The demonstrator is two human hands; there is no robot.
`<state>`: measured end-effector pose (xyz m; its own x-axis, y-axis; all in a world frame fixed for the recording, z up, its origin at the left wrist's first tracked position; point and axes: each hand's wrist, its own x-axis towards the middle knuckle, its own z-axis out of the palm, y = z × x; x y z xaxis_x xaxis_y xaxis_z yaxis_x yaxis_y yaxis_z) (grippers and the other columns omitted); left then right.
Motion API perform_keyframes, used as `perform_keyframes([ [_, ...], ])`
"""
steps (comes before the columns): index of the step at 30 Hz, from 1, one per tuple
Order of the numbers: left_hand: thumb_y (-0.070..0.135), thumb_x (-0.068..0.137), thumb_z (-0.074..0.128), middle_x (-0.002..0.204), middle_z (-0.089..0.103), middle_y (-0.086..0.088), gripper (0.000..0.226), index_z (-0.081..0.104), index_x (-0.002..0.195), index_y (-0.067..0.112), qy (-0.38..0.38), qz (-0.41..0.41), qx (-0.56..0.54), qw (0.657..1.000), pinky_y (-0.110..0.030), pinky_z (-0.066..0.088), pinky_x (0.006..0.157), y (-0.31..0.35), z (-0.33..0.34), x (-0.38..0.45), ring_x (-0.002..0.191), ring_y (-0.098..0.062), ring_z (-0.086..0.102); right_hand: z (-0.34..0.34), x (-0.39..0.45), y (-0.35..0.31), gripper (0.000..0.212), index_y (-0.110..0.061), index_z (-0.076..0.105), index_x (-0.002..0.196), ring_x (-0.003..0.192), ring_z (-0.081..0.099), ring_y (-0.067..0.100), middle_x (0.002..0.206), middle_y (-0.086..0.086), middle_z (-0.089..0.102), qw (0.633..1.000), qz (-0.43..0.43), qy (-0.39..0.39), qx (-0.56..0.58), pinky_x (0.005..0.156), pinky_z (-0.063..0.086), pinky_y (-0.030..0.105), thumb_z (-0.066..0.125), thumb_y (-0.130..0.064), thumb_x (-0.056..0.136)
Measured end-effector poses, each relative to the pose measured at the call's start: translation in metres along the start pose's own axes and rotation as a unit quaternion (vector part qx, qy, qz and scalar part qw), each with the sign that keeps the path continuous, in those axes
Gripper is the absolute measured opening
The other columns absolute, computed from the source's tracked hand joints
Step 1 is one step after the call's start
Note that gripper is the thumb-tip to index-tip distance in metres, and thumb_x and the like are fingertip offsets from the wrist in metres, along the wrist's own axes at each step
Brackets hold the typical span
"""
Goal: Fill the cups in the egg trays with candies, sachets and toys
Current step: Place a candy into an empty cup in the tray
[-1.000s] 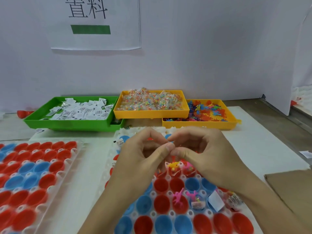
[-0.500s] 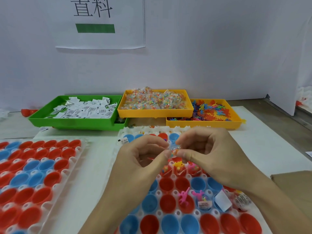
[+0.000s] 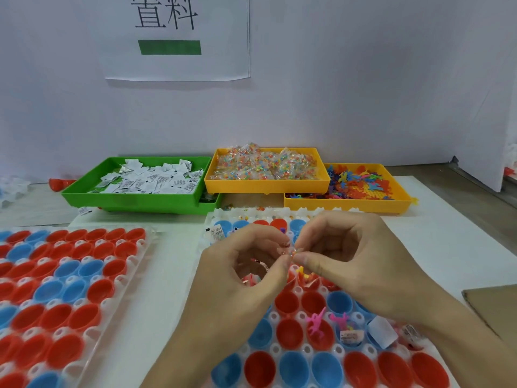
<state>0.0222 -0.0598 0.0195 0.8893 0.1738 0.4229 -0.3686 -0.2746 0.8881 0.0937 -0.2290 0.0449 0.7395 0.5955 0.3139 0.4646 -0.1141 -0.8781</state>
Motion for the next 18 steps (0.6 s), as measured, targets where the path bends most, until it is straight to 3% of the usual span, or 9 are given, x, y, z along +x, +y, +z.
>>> perform_keyframes([
  [7, 0.005, 0.084, 0.076, 0.081, 0.073, 0.002, 0.023, 0.075, 0.087, 0.028, -0.001, 0.005, 0.001, 1.0, -0.026, 0.057, 0.07, -0.0023, 0.0004, 0.001, 0.076, -0.017, 0.07, 0.001, -0.0004, 0.0014, 0.015, -0.024, 0.072, 0.09, 0.083, 0.072, 0.015, 0.086, -0.003, 0.073, 1.0, 0.013, 0.002, -0.009, 0.076, 0.059, 0.025, 0.076, -0.01, 0.085],
  [13, 0.016, 0.079, 0.071, 0.076, 0.069, 0.003, 0.014, 0.075, 0.087, 0.027, 0.013, 0.023, 0.008, 1.0, -0.033, 0.058, 0.067, -0.0024, 0.0013, 0.0006, 0.072, -0.019, 0.067, 0.0018, -0.0005, 0.0, 0.008, -0.019, 0.073, 0.09, 0.073, 0.073, 0.019, 0.082, 0.002, 0.074, 1.0, 0.012, 0.001, -0.003, 0.068, 0.058, 0.023, 0.073, -0.012, 0.088],
  [18, 0.019, 0.081, 0.07, 0.073, 0.068, -0.001, 0.013, 0.075, 0.086, 0.03, 0.018, 0.032, 0.025, 0.999, -0.03, 0.056, 0.063, -0.0027, 0.001, 0.0004, 0.068, -0.019, 0.066, 0.0026, -0.0003, 0.0001, 0.015, -0.024, 0.073, 0.088, 0.067, 0.072, 0.019, 0.077, 0.005, 0.074, 1.0, 0.006, 0.006, 0.027, 0.066, 0.058, 0.024, 0.073, -0.009, 0.088],
])
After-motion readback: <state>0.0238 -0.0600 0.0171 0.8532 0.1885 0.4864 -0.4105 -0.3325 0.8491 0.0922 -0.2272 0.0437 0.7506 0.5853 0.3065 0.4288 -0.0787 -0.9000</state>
